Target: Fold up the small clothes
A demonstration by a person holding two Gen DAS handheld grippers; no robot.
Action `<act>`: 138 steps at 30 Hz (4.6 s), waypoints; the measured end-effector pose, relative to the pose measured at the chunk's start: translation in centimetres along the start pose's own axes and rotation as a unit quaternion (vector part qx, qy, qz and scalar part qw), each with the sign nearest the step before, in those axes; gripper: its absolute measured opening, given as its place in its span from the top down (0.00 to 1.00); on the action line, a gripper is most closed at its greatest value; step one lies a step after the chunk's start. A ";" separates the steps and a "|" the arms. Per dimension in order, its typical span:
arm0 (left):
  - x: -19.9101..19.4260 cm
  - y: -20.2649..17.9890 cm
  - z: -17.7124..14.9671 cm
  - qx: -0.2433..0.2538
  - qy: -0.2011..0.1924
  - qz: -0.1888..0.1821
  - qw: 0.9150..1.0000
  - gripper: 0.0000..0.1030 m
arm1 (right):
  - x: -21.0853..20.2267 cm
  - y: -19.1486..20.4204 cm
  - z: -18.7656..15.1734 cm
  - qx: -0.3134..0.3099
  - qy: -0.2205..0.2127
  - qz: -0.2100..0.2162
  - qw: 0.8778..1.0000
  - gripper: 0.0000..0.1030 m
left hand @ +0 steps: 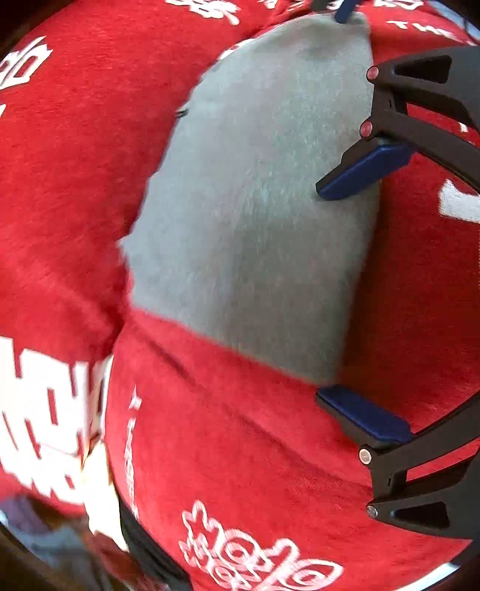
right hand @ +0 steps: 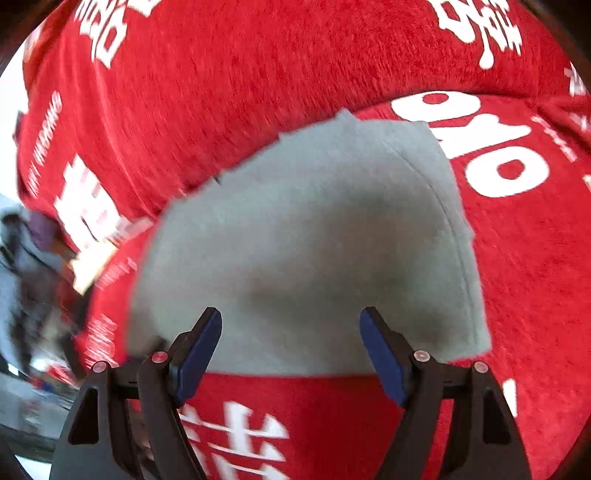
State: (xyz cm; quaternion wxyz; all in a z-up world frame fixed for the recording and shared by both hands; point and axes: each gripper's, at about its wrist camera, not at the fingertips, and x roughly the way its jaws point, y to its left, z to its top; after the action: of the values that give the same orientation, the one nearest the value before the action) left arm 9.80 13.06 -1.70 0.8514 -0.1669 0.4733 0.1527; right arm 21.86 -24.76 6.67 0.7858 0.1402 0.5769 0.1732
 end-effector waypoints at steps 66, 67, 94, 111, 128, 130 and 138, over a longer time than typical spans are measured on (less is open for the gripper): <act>0.4 1.3 8.2 -0.009 0.081 -0.078 0.994 0.01 | -0.3 5.3 2.9 -0.069 0.000 -0.081 0.994 0.12; 1.0 0.9 8.5 -0.007 0.086 -0.079 0.993 0.01 | 0.4 5.3 3.3 -0.069 -0.001 -0.080 0.994 0.12; 6.3 -4.5 11.7 0.083 0.082 -0.099 0.988 0.53 | 8.0 3.5 7.3 -0.080 0.038 -0.099 0.991 0.12; 4.0 -5.2 12.2 0.086 0.078 -0.085 0.990 0.71 | 9.9 6.0 7.4 -0.095 0.038 -0.136 0.985 0.00; -1.2 -10.5 14.6 0.087 0.099 -0.091 0.987 0.73 | 5.1 0.4 7.8 -0.054 -0.003 -0.153 0.987 0.00; -2.3 -12.5 14.9 0.096 0.102 -0.082 0.987 0.74 | 4.1 -1.2 7.7 -0.050 -0.004 -0.148 0.988 0.00; -6.0 -23.9 14.3 0.149 0.095 -0.079 0.981 0.76 | -1.1 -7.3 5.6 -0.009 -0.035 -0.121 0.992 0.00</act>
State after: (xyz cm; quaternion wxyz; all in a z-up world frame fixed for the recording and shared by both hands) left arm 27.57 -2.82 13.91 0.8271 -0.0887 0.5550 -0.0042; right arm 27.70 -31.95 6.14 0.8220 0.0685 0.5601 0.0765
